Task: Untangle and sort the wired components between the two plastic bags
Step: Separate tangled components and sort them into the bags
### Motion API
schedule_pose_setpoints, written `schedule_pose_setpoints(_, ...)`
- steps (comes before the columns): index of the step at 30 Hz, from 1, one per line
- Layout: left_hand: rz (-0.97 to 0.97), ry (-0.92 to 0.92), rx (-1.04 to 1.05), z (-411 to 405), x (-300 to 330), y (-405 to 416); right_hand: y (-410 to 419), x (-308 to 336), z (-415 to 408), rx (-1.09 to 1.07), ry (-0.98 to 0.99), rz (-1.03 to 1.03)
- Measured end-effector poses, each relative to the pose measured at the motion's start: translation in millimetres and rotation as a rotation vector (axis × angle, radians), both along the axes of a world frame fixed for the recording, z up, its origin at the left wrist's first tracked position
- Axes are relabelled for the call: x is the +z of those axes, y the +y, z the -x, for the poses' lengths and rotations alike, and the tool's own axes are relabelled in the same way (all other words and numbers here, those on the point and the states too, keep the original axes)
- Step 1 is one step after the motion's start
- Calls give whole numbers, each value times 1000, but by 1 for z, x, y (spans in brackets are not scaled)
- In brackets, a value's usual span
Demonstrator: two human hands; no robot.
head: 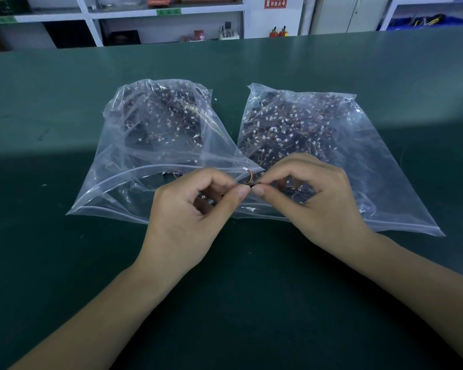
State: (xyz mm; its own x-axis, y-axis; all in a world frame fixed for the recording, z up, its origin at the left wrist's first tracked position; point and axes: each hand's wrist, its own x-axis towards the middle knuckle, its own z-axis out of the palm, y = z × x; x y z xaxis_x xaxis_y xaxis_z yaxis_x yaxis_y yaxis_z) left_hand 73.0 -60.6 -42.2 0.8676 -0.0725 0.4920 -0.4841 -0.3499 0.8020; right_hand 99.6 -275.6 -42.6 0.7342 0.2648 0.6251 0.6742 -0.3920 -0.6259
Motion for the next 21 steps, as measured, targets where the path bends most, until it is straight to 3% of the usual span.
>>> schedule_pose_setpoints(11, -94, -114, 98, -2, 2, 2, 1, 0, 2, 26, 41, -20)
schedule_pose_setpoints(21, -166, -188, 54, -3, 2, 4, 2, 2, 5, 50, 51, -22)
